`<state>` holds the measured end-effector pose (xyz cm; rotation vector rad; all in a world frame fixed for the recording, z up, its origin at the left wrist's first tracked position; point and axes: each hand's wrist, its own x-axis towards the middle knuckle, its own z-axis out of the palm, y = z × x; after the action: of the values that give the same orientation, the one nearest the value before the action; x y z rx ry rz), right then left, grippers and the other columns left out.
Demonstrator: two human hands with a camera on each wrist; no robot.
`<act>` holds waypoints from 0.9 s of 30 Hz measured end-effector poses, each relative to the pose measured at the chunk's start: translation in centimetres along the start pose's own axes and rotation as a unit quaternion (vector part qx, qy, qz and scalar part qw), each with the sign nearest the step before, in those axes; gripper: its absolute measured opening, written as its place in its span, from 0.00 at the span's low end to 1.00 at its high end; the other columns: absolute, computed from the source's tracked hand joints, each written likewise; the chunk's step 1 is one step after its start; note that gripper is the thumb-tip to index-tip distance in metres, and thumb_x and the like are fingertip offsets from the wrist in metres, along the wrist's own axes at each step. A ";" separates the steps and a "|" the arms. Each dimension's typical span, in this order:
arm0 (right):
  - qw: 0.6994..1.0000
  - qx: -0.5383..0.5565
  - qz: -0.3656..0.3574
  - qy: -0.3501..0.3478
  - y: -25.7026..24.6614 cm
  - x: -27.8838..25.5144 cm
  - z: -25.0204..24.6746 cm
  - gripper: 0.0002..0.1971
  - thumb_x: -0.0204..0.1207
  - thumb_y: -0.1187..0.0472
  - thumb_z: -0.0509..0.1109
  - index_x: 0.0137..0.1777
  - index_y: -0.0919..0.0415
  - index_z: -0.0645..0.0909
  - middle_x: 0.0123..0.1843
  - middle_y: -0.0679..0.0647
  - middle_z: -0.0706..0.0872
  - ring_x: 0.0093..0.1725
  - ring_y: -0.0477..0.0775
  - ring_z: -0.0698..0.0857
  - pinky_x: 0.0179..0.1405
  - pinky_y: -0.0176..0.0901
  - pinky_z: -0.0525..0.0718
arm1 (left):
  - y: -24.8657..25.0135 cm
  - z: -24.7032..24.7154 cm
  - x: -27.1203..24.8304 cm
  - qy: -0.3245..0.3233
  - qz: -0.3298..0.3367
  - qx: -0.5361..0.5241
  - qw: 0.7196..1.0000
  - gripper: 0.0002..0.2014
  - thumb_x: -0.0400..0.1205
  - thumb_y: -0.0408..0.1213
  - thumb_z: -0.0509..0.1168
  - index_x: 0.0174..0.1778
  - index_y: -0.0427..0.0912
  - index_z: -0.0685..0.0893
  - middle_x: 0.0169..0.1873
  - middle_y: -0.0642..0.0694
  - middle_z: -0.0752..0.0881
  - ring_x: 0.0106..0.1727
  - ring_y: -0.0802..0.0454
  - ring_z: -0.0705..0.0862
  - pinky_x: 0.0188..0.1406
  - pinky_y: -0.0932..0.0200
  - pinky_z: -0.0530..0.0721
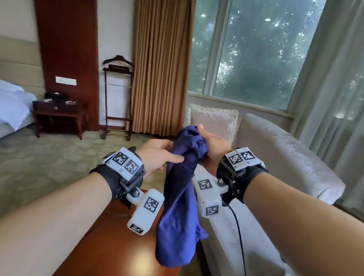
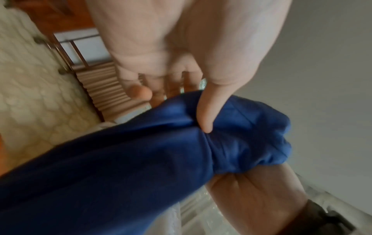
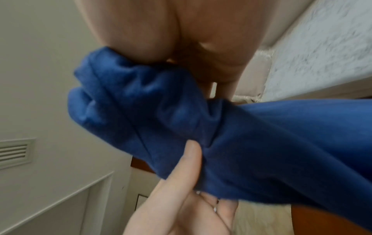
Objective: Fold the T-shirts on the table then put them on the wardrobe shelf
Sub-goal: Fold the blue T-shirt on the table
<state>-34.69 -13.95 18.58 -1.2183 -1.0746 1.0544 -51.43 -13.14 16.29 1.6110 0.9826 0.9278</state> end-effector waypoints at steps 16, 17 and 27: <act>0.964 -0.147 0.140 -0.172 4.6 -3.6 13.1 0.12 0.63 0.61 0.82 0.40 0.57 0.80 0.48 0.58 0.83 0.44 0.54 0.81 0.46 0.42 0.81 | -4.0 -14.0 -8.1 0.252 0.048 0.006 0.966 0.18 0.78 0.18 0.63 0.58 0.41 0.88 0.18 0.62 0.83 0.19 0.70 0.76 0.21 0.75 0.74; 0.969 -0.136 0.134 -0.155 4.8 -3.6 13.4 0.08 0.68 0.63 0.80 0.41 0.58 0.82 0.49 0.58 0.86 0.44 0.54 0.83 0.47 0.43 0.83 | -4.1 -14.2 -8.5 0.256 0.058 0.014 0.965 0.18 0.78 0.19 0.65 0.57 0.43 0.88 0.22 0.62 0.84 0.23 0.70 0.78 0.24 0.76 0.76; 0.980 -0.109 0.134 -0.100 5.1 -3.1 15.9 0.04 0.75 0.59 0.73 0.45 0.58 0.82 0.42 0.54 0.83 0.37 0.52 0.81 0.37 0.41 0.80 | -5.3 -16.4 -8.7 0.228 -0.051 0.021 0.972 0.13 0.75 0.30 0.75 0.47 0.21 0.86 0.41 0.35 0.86 0.42 0.46 0.84 0.42 0.54 0.79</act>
<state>-51.11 -13.87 14.05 -1.4881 -1.2284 1.3121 -70.50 -14.51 13.73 1.3916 1.3925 1.2440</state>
